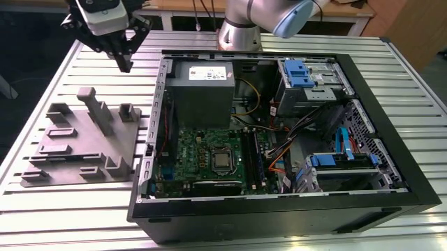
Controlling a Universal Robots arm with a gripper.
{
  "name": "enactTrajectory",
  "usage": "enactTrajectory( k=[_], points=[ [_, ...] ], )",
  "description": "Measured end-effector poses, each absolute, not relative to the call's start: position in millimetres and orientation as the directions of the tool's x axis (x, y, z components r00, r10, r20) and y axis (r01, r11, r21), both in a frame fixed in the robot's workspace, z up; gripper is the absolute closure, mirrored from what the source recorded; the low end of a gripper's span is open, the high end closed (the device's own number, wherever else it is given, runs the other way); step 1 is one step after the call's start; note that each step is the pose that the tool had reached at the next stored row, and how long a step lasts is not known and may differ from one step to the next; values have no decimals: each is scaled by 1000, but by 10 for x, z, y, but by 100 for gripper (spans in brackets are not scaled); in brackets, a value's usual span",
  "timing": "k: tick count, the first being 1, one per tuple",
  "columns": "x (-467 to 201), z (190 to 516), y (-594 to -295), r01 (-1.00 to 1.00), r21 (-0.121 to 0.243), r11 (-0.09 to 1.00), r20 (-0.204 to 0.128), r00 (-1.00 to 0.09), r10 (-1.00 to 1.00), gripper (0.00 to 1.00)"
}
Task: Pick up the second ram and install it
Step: 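Reach for the second ram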
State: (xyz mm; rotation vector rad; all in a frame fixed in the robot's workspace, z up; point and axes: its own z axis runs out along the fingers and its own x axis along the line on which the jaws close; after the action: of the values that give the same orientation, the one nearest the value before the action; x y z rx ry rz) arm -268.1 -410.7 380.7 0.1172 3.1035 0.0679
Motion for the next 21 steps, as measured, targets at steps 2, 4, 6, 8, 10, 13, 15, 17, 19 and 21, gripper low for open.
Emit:
enactTrajectory(
  k=[2,4,6,8,10,13,15,17,19,21],
  points=[
    [-2728,3792,-4124,75,45,996,-34,-997,76,90],
    [-2770,3780,-4141,75,45,996,-33,-997,76,90],
    [-2809,3768,-4158,75,45,996,-33,-997,76,90],
    [-2843,3757,-4174,75,45,996,-33,-997,76,90],
    [-2880,3745,-4190,75,45,996,-33,-997,76,90],
    [-2934,3728,-4215,75,45,996,-33,-997,76,90],
    [-2968,3717,-4231,75,45,996,-33,-997,76,90],
    [-3003,3706,-4247,75,45,996,-33,-997,76,90],
    [-3039,3693,-4264,75,45,996,-33,-997,76,90],
    [-3075,3679,-4282,75,45,996,-33,-997,76,90]
  ],
)
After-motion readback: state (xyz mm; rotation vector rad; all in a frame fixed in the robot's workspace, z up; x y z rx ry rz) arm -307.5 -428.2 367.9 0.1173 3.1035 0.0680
